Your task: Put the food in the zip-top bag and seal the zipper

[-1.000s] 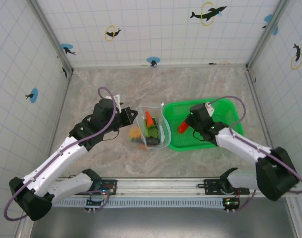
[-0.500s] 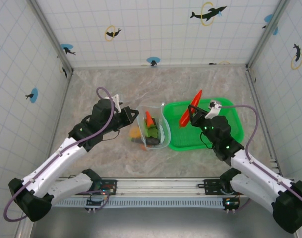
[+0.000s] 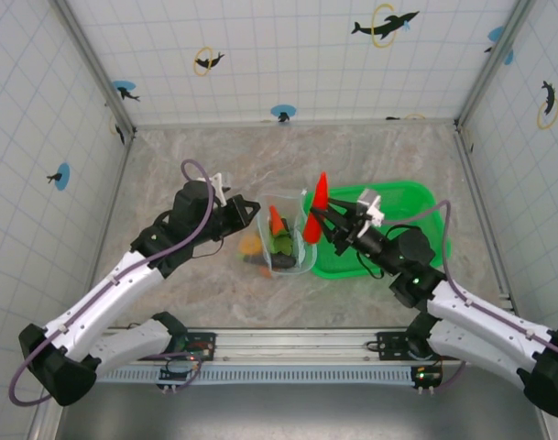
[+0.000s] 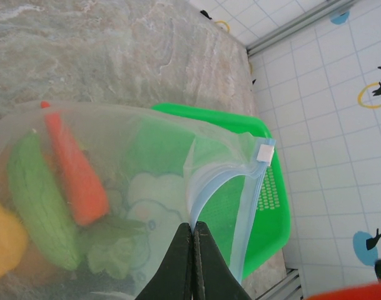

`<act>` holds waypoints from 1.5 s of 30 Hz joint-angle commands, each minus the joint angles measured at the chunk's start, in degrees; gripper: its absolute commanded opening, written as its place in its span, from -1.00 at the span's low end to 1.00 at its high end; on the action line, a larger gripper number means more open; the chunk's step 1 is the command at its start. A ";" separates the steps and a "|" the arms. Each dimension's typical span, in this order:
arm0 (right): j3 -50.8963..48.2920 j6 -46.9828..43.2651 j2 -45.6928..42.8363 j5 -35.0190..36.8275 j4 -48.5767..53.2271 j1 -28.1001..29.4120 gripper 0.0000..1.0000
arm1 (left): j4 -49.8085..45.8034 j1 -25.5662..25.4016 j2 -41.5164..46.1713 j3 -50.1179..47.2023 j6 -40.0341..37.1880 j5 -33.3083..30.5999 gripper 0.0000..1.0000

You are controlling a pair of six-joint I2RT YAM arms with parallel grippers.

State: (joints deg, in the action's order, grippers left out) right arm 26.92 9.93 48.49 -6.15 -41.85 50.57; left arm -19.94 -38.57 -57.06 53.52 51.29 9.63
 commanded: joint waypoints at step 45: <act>0.32 4.86 4.01 20.96 18.36 -2.11 -0.38 | 0.08 0.07 3.89 3.39 -3.82 -9.97 -1.00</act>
State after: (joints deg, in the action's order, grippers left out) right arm 24.10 13.43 54.02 10.48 -35.40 50.50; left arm -20.08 -38.57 -54.96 54.94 49.30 2.59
